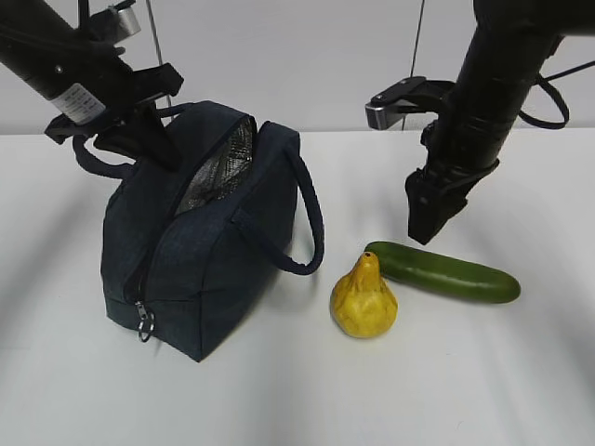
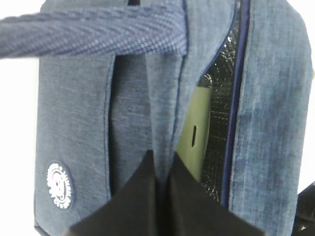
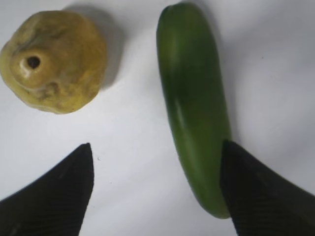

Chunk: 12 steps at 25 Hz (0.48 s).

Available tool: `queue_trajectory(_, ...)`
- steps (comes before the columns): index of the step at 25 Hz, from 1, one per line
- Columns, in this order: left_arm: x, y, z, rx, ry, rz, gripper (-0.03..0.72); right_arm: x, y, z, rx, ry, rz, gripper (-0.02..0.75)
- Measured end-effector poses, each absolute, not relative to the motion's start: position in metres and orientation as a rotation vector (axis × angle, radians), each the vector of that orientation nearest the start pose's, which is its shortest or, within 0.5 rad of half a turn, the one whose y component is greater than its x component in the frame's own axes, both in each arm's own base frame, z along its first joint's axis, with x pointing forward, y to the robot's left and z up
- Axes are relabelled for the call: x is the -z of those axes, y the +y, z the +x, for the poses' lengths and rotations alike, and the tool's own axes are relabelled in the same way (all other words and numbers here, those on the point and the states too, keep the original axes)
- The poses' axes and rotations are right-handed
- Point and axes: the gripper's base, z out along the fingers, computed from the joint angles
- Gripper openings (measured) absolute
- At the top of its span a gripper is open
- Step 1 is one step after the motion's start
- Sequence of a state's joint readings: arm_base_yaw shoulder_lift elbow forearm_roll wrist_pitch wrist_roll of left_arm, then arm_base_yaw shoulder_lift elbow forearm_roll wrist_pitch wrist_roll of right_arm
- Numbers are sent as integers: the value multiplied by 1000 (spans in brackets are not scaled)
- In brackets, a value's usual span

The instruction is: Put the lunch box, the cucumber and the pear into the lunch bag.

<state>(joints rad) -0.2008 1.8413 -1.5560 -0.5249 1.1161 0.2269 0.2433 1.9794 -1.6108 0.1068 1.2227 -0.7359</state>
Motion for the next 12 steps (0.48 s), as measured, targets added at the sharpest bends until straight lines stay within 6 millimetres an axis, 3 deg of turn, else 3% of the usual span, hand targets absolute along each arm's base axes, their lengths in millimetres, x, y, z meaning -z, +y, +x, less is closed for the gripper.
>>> queue_trajectory(7, -281, -119, 373, 739, 2755, 332, 0, -204, 104, 388, -127, 2725, -1512, 589)
queue_trajectory(12, -282, -121, 374, 764, 2746, 318, 0, -197, 96, 390, 8, 2735, -1586, 589)
